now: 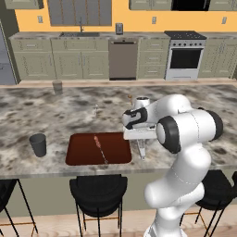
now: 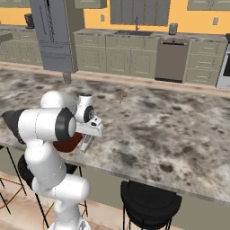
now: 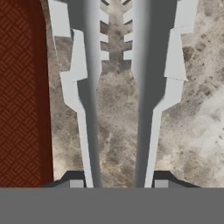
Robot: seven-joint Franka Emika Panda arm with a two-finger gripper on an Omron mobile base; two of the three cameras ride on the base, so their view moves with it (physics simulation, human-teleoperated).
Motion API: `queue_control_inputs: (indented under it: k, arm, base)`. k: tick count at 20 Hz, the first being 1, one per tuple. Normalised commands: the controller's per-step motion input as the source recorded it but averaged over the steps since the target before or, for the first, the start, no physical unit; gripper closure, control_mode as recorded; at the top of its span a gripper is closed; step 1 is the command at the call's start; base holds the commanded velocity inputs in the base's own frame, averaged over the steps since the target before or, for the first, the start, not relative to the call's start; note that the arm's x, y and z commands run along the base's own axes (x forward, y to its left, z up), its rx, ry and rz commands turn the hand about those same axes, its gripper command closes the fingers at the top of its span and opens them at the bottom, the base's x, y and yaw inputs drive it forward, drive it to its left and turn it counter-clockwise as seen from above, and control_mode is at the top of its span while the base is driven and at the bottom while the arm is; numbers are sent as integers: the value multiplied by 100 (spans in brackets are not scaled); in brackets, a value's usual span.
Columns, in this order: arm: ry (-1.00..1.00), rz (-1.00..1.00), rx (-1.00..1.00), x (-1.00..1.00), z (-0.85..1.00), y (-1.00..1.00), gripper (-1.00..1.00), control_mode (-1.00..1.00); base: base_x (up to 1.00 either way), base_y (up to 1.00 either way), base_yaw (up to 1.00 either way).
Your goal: Take the tongs from the drawer on the left and place them on the dining counter next to the tray containing the kebab skewer.
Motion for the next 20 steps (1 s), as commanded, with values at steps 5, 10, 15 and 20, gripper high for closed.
queue_control_inputs:
  k: [5, 10, 15, 20]
  arm:
    - [-2, 0, 0, 0, 5, -3, -100, -100]
    - [0, 0, 0, 0, 36, -1, -100, -100]
    - [-5, 0, 0, -19, 69, -3, -100, -100]
    - [-27, 0, 0, -41, 71, 0, -100, -100]
  base:
    - [0, 0, 0]
    - [0, 0, 0]
    - [0, 0, 0]
    - [0, 0, 0]
